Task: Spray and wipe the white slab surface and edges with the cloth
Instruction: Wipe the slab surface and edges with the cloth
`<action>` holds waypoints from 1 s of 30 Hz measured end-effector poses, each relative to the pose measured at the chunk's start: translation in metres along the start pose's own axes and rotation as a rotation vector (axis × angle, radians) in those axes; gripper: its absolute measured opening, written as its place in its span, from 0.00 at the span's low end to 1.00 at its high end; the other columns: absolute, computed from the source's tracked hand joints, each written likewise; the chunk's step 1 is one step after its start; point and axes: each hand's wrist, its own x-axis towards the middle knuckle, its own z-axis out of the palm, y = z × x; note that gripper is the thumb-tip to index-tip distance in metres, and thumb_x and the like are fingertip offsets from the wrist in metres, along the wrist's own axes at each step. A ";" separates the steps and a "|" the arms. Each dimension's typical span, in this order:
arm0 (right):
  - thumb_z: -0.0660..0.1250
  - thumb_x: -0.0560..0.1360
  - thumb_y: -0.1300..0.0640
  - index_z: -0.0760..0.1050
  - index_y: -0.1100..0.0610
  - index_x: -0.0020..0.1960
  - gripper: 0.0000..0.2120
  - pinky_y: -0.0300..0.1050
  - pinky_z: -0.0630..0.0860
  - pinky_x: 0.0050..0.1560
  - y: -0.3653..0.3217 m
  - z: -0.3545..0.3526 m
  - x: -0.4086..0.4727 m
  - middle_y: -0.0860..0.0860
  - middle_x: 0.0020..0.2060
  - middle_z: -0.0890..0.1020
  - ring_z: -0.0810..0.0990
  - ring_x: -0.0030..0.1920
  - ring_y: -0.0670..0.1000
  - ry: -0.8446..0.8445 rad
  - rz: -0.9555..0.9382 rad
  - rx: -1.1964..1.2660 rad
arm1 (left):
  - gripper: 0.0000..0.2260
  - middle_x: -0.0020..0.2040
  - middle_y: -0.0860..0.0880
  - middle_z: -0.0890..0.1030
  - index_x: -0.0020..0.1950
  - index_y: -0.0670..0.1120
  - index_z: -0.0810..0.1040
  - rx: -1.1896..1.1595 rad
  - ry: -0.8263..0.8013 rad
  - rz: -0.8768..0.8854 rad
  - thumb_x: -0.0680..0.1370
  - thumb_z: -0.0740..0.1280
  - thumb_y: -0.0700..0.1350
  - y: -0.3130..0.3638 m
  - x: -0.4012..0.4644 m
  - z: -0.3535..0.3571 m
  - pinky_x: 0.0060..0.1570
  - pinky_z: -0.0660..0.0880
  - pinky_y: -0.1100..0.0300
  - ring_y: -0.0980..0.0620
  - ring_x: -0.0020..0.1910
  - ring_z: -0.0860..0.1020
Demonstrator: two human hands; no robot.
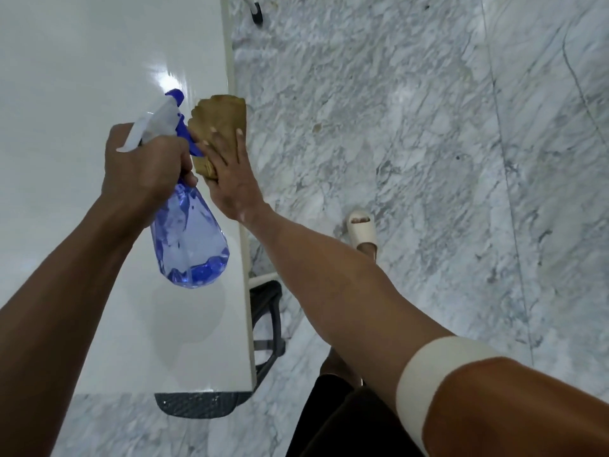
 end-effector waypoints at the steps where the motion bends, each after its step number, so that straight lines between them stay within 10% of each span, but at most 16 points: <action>1: 0.51 0.80 0.52 0.69 0.65 0.73 0.27 0.66 0.50 0.77 -0.002 0.003 -0.010 0.60 0.75 0.67 0.60 0.78 0.63 -0.028 -0.016 -0.056 | 0.08 0.47 0.35 0.83 0.40 0.45 0.77 0.002 0.001 -0.004 0.63 0.64 0.40 -0.008 -0.009 -0.001 0.52 0.82 0.43 0.48 0.30 0.78; 7: 0.43 0.82 0.47 0.61 0.55 0.79 0.29 0.61 0.45 0.78 -0.019 0.004 -0.060 0.53 0.80 0.59 0.45 0.79 0.67 -0.167 0.023 -0.239 | 0.15 0.51 0.36 0.83 0.54 0.37 0.78 0.017 0.042 -0.056 0.68 0.65 0.39 -0.045 -0.051 0.008 0.51 0.83 0.45 0.47 0.34 0.79; 16: 0.56 0.82 0.52 0.63 0.58 0.78 0.26 0.57 0.52 0.78 -0.039 -0.003 -0.112 0.51 0.78 0.64 0.47 0.80 0.63 -0.093 0.040 -0.090 | 0.27 0.46 0.37 0.82 0.59 0.36 0.79 -0.032 0.107 -0.121 0.61 0.64 0.42 -0.085 -0.100 0.012 0.45 0.82 0.51 0.47 0.35 0.80; 30: 0.49 0.81 0.48 0.62 0.54 0.79 0.28 0.57 0.49 0.78 -0.080 -0.001 -0.205 0.48 0.79 0.62 0.45 0.80 0.62 -0.193 0.044 -0.203 | 0.24 0.47 0.36 0.82 0.57 0.34 0.80 -0.032 0.046 -0.065 0.62 0.63 0.41 -0.153 -0.159 0.005 0.41 0.80 0.54 0.50 0.30 0.78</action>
